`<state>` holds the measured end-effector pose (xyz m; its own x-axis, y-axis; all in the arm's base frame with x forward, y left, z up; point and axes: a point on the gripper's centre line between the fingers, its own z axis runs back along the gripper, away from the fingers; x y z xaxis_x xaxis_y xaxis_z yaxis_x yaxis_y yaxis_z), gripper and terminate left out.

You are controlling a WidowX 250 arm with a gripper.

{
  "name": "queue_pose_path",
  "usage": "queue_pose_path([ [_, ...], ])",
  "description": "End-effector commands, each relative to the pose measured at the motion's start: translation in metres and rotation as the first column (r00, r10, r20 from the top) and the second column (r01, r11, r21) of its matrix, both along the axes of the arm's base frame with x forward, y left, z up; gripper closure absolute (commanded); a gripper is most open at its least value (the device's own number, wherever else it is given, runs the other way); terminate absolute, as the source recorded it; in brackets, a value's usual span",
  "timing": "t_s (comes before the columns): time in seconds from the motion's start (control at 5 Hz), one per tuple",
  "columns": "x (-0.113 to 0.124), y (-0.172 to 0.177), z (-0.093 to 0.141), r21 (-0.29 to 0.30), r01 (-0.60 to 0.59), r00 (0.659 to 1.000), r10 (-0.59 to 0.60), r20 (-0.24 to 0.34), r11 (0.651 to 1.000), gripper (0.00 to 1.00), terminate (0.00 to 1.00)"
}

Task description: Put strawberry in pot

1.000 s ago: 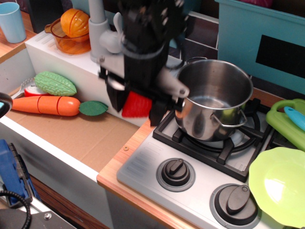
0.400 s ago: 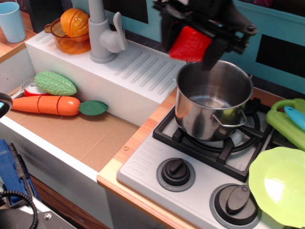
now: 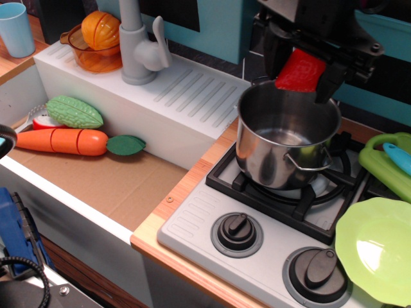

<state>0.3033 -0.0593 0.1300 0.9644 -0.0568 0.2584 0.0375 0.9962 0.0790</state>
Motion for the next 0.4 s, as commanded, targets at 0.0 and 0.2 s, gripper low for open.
queue_pose_path([
  [0.0,0.0044,0.0010,0.0084,-0.021,0.010,0.998,-0.009,0.058,1.000,0.00,0.00],
  [0.2,0.0044,0.0010,0.0084,-0.021,0.010,0.998,-0.009,0.058,1.000,0.00,1.00],
])
